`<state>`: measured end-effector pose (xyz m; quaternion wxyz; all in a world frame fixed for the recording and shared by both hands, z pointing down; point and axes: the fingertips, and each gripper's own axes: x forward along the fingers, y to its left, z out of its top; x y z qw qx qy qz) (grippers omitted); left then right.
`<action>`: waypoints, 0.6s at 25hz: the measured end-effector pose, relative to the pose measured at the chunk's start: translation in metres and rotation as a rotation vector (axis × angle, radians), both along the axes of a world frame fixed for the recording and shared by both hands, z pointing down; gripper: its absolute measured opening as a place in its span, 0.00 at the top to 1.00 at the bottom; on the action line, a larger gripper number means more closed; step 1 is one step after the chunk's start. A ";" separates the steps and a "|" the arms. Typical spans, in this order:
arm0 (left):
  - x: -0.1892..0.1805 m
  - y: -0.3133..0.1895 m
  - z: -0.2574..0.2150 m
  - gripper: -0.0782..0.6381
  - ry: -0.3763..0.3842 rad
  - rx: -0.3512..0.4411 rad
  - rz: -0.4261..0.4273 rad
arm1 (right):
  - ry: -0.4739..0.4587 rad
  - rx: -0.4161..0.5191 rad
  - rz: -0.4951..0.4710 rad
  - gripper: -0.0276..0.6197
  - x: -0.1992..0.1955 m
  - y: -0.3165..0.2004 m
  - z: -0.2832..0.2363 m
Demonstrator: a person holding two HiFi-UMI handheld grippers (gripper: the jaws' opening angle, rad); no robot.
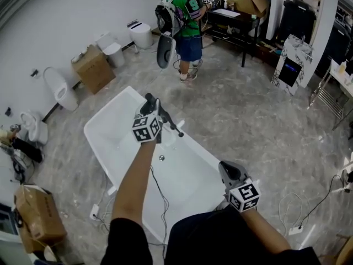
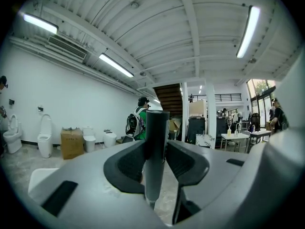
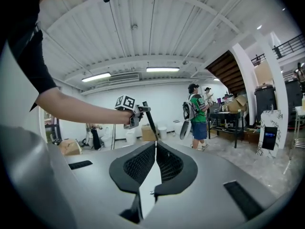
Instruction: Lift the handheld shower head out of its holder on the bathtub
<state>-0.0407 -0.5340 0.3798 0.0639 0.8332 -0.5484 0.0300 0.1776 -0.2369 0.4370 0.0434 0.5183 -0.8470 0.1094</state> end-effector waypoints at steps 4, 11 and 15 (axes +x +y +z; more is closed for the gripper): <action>-0.001 0.003 0.000 0.71 -0.005 0.006 0.004 | 0.027 0.015 0.034 0.95 0.008 0.000 -0.002; 0.000 0.006 0.007 0.71 -0.002 -0.011 0.005 | 0.032 0.012 0.067 0.95 0.017 0.000 0.001; 0.008 0.006 0.008 0.71 -0.015 -0.013 0.016 | 0.028 0.012 0.072 0.96 0.023 0.003 0.003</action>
